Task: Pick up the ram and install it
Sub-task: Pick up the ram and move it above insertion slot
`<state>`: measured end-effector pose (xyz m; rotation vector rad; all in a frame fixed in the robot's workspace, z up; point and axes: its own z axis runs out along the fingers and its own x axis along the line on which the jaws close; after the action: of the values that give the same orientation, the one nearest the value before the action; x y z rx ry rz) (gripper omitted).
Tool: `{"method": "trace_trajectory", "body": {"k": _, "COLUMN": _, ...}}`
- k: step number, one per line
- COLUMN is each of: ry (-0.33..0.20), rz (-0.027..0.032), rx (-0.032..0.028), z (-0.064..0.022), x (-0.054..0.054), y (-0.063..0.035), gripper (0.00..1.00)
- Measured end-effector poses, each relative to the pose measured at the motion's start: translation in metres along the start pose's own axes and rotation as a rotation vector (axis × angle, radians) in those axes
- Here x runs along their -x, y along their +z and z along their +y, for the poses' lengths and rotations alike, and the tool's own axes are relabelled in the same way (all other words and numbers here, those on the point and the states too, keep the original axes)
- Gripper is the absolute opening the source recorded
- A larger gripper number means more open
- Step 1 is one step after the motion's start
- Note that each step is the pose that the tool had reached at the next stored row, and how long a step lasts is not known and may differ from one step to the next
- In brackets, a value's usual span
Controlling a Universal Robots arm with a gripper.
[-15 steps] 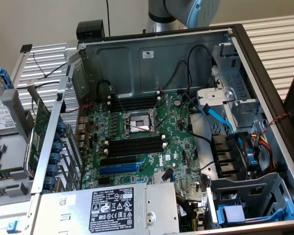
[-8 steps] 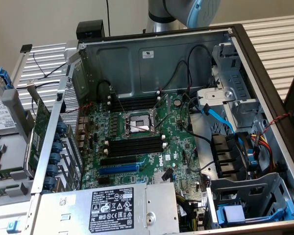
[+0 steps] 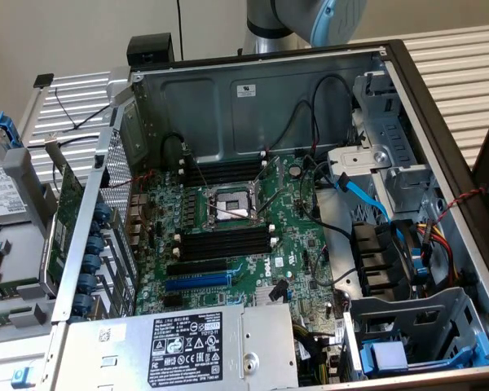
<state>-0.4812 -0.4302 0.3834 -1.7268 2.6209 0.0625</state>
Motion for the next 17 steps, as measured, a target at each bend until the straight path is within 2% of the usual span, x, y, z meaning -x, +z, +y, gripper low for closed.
{"method": "trace_trajectory", "body": {"k": 4, "ry": -0.073, "rz": 0.0011, "rx": -0.0035, "z": 0.0, "x": -0.0001, "y": 0.0004, "gripper": 0.11}}
{"method": "trace_trajectory", "body": {"k": 17, "ry": -0.305, "rz": 0.0075, "rx": -0.0088, "z": -0.0001, "x": -0.0001, "y": 0.0034, "gripper": 0.11}}
